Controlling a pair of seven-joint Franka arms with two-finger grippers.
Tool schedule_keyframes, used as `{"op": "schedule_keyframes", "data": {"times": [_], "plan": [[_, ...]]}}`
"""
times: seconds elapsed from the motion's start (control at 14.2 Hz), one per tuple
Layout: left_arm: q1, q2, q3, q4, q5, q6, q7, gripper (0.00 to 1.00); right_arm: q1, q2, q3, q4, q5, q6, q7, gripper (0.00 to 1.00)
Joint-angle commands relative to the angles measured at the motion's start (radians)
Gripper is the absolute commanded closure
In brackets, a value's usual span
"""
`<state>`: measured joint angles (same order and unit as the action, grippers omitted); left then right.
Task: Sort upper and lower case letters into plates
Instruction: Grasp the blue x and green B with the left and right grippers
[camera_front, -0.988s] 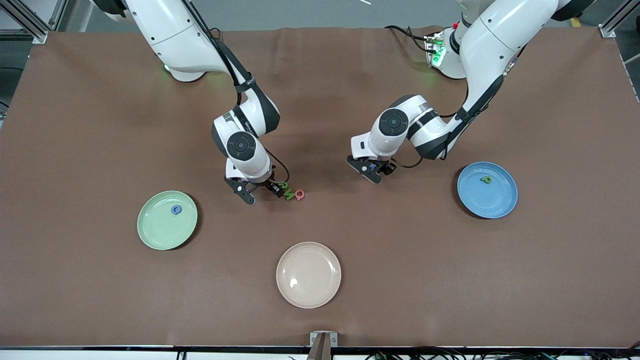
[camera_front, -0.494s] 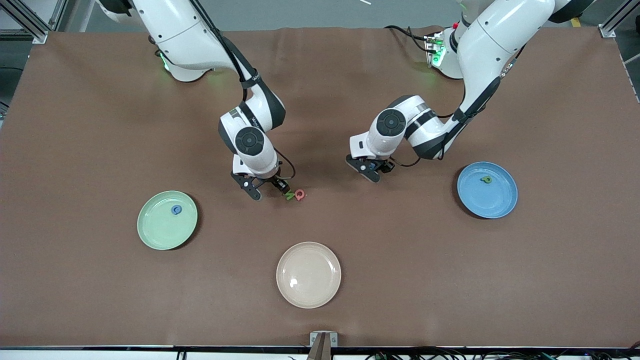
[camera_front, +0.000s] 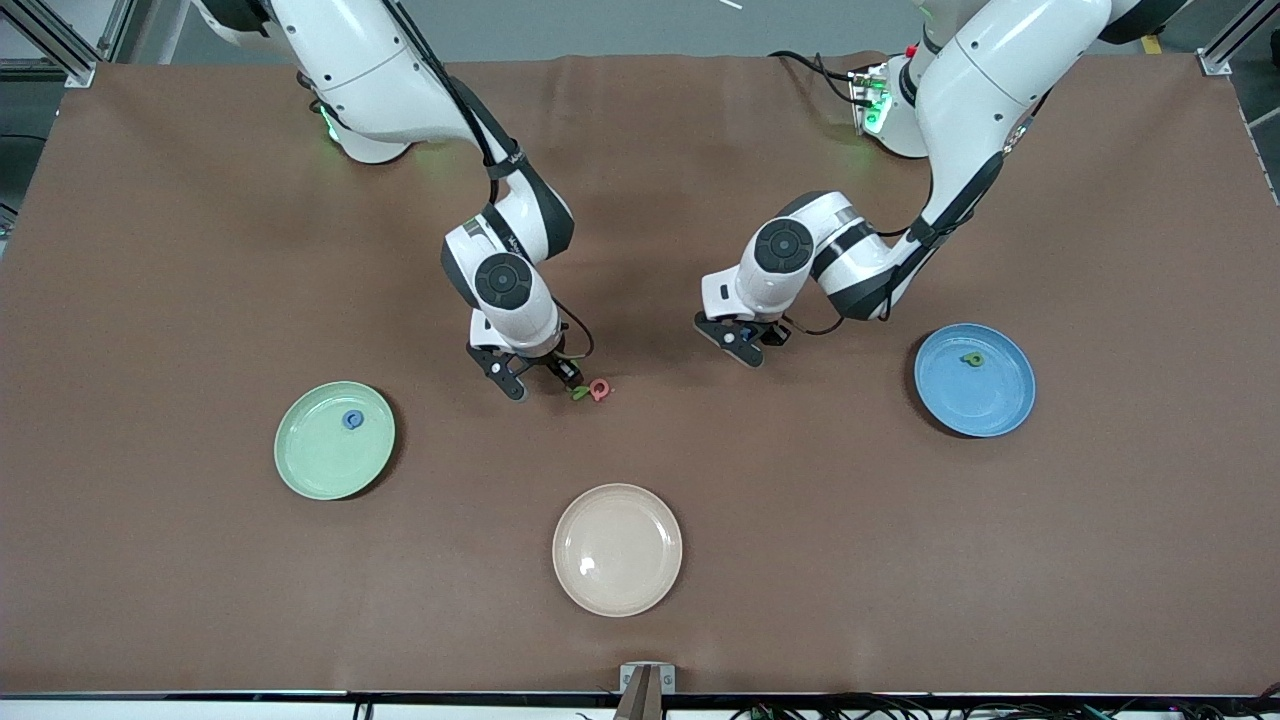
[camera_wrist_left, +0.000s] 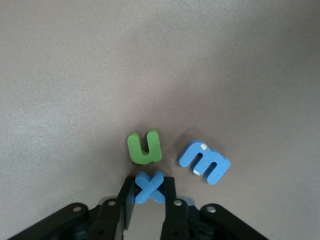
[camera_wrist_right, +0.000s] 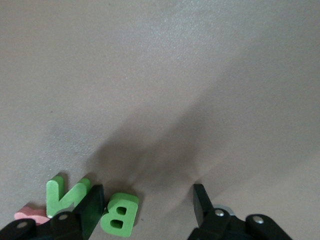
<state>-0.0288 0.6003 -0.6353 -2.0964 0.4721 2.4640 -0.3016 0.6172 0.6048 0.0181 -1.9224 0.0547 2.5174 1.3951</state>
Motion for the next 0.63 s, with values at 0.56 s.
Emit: {"op": "schedule_keyframes", "data": {"times": [0.56], "plan": [[0.087,-0.128,-0.007,0.022,0.014,-0.183,0.032,0.94,0.033,0.004,-0.009,0.003,-0.013,0.006,0.044,0.49]]}}
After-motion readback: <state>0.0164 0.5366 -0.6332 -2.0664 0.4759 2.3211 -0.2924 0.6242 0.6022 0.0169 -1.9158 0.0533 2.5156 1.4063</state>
